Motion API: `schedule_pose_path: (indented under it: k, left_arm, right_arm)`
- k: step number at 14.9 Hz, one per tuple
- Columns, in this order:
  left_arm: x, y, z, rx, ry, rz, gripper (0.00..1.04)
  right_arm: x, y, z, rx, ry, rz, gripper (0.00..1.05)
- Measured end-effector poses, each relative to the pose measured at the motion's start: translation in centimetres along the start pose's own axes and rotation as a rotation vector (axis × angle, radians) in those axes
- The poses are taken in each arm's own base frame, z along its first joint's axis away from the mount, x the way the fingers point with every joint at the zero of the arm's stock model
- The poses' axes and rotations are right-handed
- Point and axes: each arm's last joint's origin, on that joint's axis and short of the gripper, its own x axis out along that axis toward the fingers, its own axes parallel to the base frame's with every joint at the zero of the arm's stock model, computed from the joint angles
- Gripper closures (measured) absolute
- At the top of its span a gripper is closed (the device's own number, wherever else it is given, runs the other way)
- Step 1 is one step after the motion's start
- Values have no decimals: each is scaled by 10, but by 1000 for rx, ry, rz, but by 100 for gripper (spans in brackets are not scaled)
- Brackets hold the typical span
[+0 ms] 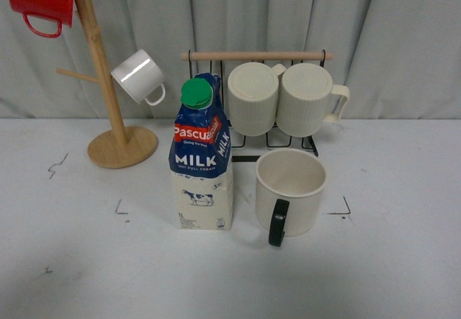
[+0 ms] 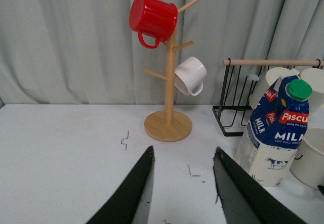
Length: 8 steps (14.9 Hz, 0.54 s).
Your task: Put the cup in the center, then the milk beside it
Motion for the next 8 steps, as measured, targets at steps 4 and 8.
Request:
schedule_pose_path:
  k: [4, 8]
  left_arm:
    - [0, 0, 0, 1, 0, 0, 7]
    - [0, 0, 0, 1, 0, 0, 7]
  right_arm:
    - [0, 0, 0, 0, 0, 0, 6]
    - [0, 0, 0, 0, 0, 0, 6]
